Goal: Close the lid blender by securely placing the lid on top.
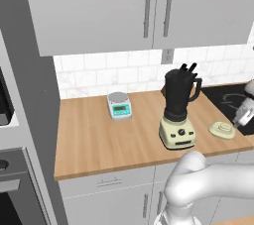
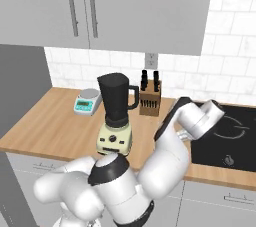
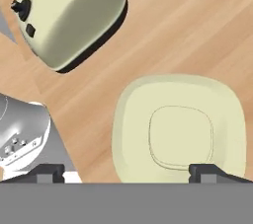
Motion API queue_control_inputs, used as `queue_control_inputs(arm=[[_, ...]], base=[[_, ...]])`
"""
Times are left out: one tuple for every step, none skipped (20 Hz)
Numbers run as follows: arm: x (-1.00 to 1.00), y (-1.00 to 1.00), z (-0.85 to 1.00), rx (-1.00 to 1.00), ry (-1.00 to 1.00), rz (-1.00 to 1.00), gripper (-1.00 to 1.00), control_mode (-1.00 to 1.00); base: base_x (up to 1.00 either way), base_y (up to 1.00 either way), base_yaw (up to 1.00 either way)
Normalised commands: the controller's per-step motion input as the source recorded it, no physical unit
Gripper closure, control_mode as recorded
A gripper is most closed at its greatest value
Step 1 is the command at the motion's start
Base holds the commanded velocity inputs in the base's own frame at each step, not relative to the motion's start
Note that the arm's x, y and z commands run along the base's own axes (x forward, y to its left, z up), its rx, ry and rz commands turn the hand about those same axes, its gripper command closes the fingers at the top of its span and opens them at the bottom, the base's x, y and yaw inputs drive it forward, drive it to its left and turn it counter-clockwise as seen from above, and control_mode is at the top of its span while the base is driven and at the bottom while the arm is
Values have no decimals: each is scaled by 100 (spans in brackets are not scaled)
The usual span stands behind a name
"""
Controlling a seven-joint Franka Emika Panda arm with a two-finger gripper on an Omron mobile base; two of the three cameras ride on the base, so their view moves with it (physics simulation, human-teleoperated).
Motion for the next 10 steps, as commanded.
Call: queue_control_inputs(arm=[[8, 9, 0, -20, 13, 0, -100, -100], [14, 8, 0, -17, 13, 0, -100, -100], [14, 10, 0, -20, 10, 0, -100, -100], [13, 9, 0, -20, 9, 0, -100, -100], [11, 9, 0, -21, 10, 0, -100, -100], [7, 10, -1, -20, 10, 0, -100, -100], [1, 13, 0, -20, 7, 0, -100, -100], [0, 14, 0, -20, 6, 0, -100, -100], [0, 7, 0, -16, 7, 0, -100, -100], [0, 7, -3, -17, 9, 0, -100, -100]], base=[[0, 0, 0], [0, 0, 0], [0, 0, 0], [0, 0, 0], [0, 0, 0], [0, 0, 0], [0, 0, 0], [0, 0, 0], [0, 0, 0], [0, 0, 0]])
